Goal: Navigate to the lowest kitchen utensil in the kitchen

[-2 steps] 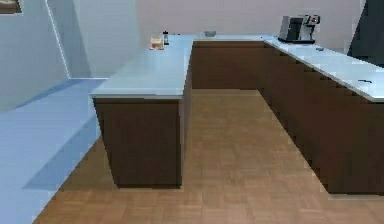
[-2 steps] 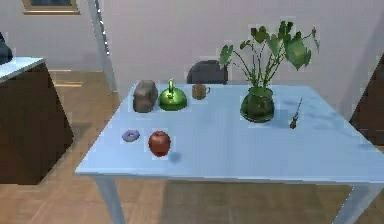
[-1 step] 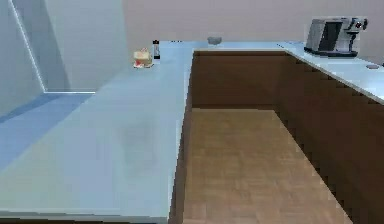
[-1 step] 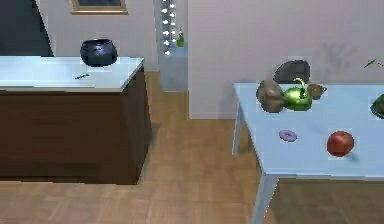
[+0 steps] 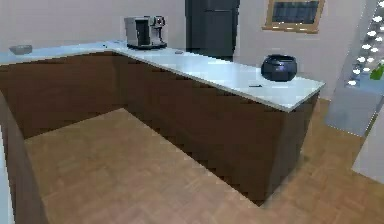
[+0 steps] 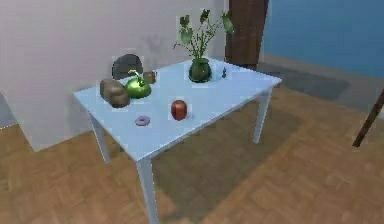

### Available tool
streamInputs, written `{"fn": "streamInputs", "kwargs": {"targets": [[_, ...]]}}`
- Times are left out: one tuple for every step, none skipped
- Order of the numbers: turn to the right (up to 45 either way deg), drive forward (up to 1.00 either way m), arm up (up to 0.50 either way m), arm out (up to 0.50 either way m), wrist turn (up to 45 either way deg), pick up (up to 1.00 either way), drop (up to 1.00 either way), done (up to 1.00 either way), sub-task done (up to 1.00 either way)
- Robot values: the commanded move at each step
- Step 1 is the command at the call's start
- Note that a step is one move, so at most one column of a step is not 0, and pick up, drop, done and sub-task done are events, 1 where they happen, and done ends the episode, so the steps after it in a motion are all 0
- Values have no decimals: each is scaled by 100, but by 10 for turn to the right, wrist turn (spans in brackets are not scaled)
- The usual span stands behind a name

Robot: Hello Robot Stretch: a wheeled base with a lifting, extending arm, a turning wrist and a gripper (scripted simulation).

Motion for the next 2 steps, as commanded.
{"fn": "streamInputs", "kwargs": {"targets": [[330,0,0,0,0,0,0,0,0],[0,70,0,0,0,0,0,0,0]]}}
